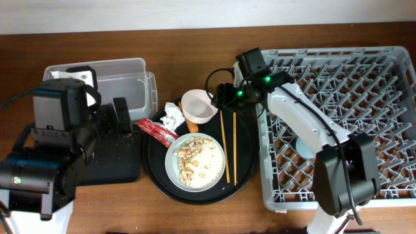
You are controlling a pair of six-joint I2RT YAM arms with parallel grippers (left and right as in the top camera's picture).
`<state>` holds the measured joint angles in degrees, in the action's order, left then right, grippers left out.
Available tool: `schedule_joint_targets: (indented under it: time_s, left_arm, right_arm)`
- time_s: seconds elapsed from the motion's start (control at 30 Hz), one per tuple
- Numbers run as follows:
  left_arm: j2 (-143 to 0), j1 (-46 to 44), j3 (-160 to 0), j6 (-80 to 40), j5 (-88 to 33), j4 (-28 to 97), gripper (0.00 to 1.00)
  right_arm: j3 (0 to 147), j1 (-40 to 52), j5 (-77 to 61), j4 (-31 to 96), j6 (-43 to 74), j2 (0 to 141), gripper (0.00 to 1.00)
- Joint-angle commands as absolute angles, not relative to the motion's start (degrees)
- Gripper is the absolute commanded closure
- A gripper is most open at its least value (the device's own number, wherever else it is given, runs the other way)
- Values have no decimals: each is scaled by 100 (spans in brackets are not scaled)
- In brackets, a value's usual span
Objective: Sort waste into correct bins and load items into the dishwasher rack
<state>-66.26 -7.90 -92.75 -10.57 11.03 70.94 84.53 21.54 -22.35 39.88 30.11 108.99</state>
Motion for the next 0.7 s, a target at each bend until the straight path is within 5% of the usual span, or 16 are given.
schedule_joint_targets:
  time_s: [0.0,0.07,0.3,0.53,0.67]
  left_arm:
    - [-6624,-766,-9325,-1131,1181,7087,0]
    - [-6624,-766,-9325,-1131,1181,7087,0]
    - [-6624,-766,-9325,-1131,1184,7087,0]
    - [-6624,-766,-9325,-1131,1181,7085,0]
    - [-6624,-766,-9325,-1131,1184,7085,0]
  right_arm:
    - [8571,2300,-2167,3789,3723,11273,35]
    - [8571,2324,-2209,3669,3924,11448,41]
    - [8571,2517,-2228,3614,4213,11942,42]
    - [8621,2480,-2226,3227,3750,11902,96]
    - [8770,2331,-2196,3422,2989,11555,96]
